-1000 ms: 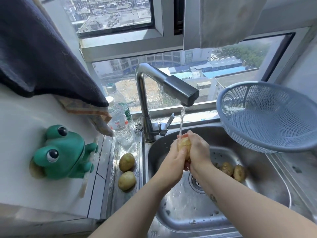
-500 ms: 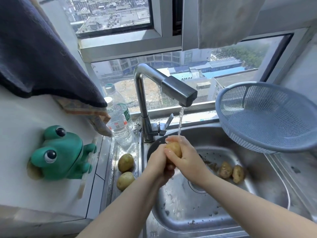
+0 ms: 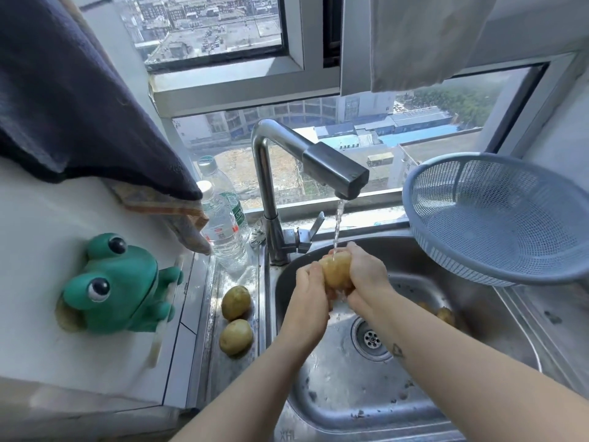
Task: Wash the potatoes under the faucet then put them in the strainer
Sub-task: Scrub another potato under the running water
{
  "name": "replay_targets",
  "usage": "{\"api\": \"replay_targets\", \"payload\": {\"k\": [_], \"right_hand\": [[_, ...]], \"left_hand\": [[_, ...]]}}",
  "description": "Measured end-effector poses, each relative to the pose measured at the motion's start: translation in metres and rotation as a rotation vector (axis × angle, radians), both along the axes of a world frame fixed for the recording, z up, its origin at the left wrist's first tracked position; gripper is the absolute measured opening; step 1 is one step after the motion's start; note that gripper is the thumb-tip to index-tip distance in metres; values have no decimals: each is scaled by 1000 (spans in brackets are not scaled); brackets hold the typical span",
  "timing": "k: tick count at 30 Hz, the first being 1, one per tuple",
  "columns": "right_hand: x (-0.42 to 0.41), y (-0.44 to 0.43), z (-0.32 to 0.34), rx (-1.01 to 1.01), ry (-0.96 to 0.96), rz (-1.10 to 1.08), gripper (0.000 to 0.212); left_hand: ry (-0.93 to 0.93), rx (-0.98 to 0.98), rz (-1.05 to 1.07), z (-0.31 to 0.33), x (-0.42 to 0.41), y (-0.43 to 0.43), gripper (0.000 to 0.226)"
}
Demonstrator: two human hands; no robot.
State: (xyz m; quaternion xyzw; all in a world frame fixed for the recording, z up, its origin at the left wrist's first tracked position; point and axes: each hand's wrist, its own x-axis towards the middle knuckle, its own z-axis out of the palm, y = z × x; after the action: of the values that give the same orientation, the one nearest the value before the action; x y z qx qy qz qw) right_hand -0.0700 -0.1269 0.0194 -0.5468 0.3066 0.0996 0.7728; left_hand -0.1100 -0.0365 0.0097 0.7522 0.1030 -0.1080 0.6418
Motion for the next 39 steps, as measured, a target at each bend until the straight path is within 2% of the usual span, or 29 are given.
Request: {"api": "replay_targets", "payload": {"k": [2, 4, 8, 10, 13, 15, 16, 20, 23, 25, 29, 32, 36, 37, 39], "right_hand": [[-1, -3, -2, 174, 144, -25, 35], [-5, -5, -3, 244, 218, -29, 41], [-18, -4, 8, 298, 123, 4, 42], [-24, -2, 9, 215, 14, 69, 41], [-31, -2, 5, -34, -158, 260, 41], [-33, -7, -1, -210, -266, 428, 39], [-33, -11, -3, -235, -295, 494, 40], [-32, -21, -3, -139, -296, 614, 31], [-30, -27, -2, -69, -304, 618, 26], [-30, -32, -1, -96, -319, 611, 26], [-29, -43, -1, -527, -371, 703, 49], [-30, -42, 2, -641, -404, 707, 58], [-33, -35, 2, -926, -415, 680, 67], [-35, -34, 2, -987, -431, 675, 70], [-39, -33, 2, -1023, -487, 672, 74]], "left_hand": [[-62, 46, -87, 1, -3, 1, 39], [-91, 54, -119, 4, -2, -2, 40], [-100, -184, -6, 8, 7, -10, 26], [-58, -291, 70, 9, 14, -14, 25], [1, -395, 135, 7, 26, -15, 22], [87, -435, 203, 4, 31, -14, 20], [156, -462, 244, 3, 33, -13, 21], [288, -549, 342, 2, 35, -11, 31], [308, -585, 286, 0, 35, -7, 35], [320, -598, 210, -1, 33, -5, 33], [306, -594, 32, -4, 20, -8, 35], [201, -641, -80, -10, 14, -10, 34], [155, -588, -143, -12, 12, -8, 67], [148, -568, -146, -13, 12, -8, 69], [122, -586, -108, -9, 11, -10, 56]]}}
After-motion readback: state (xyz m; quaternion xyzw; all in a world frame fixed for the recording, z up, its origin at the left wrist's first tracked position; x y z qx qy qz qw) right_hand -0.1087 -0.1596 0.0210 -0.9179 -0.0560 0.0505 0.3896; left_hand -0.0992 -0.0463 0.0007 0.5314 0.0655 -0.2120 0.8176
